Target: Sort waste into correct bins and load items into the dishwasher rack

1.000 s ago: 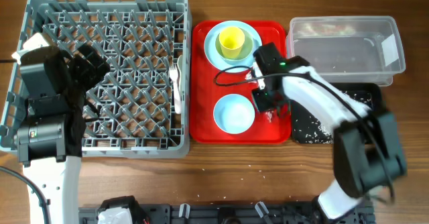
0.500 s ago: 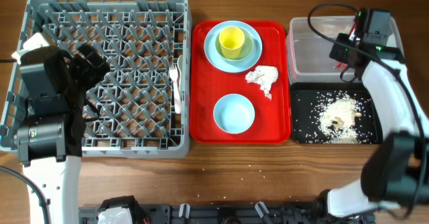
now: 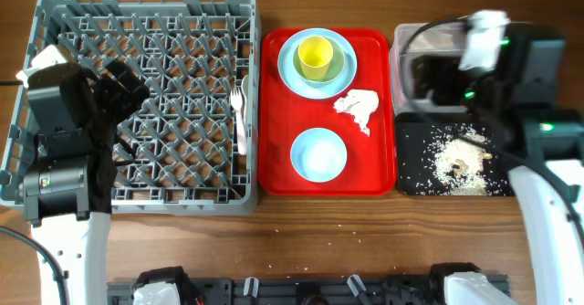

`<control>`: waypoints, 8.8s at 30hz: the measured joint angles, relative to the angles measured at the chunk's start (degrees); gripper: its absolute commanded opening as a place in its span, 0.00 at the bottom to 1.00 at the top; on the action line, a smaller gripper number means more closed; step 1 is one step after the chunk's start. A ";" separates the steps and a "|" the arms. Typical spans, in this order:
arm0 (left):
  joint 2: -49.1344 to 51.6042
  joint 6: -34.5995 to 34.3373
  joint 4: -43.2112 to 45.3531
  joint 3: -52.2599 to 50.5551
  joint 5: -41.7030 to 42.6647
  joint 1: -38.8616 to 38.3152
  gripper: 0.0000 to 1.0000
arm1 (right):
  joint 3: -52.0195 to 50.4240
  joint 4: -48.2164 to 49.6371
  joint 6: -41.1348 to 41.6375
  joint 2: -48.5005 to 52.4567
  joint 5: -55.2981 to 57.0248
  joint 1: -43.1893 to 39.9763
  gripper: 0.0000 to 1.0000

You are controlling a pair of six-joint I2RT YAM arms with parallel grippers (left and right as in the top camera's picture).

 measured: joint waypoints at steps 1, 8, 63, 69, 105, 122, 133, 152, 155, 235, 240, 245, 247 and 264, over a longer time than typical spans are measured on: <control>0.00 0.00 0.00 0.00 0.00 0.00 1.00 | -0.94 0.52 1.27 1.99 0.66 3.58 0.88; 0.00 0.00 0.00 0.00 0.00 0.00 1.00 | -3.82 7.48 15.15 22.08 6.08 14.23 0.73; 0.00 0.00 -0.02 0.00 0.00 0.00 1.00 | -3.41 13.68 9.66 21.16 22.49 -10.80 1.00; 0.00 0.00 -0.02 0.00 -0.02 0.00 1.00 | -3.39 6.51 8.28 4.79 10.51 -10.80 0.99; 0.00 0.00 -0.02 0.00 0.00 0.00 1.00 | -2.56 -24.70 13.79 -41.38 3.85 -10.80 1.00; 0.00 0.00 -0.02 0.00 0.00 0.00 1.00 | -2.56 -24.70 13.94 -41.35 3.85 -10.80 1.00; 0.00 0.00 6.49 0.00 0.00 0.00 1.00 | -2.56 -24.70 13.94 -41.35 3.85 -10.80 1.00; 0.07 -2.40 -16.11 0.00 28.50 -22.91 0.04 | -2.56 -24.72 13.97 -41.35 3.82 -10.80 1.00; 1.22 -4.98 -16.04 0.02 22.80 -32.87 0.04 | -2.56 -24.72 13.97 -41.35 3.82 -10.80 1.00; 46.51 -4.31 10.32 1.64 2.45 -62.38 0.04 | -2.56 -24.72 13.97 -41.35 3.41 -10.80 1.00; 46.51 -4.31 10.34 1.64 2.23 -62.36 0.04 | -2.56 -24.72 13.94 -41.35 3.41 -10.80 1.00; 44.17 -4.31 10.34 1.62 2.29 -60.30 0.04 | -2.56 -24.72 13.97 -41.35 3.41 -10.80 1.00; 40.85 -4.33 10.29 1.62 3.69 -58.03 0.04 | -2.56 -24.72 13.97 -41.35 3.41 -10.80 1.00; 21.51 -18.71 49.05 2.05 59.32 -6.05 0.04 | -2.56 -24.83 13.97 -41.38 3.41 -10.80 1.00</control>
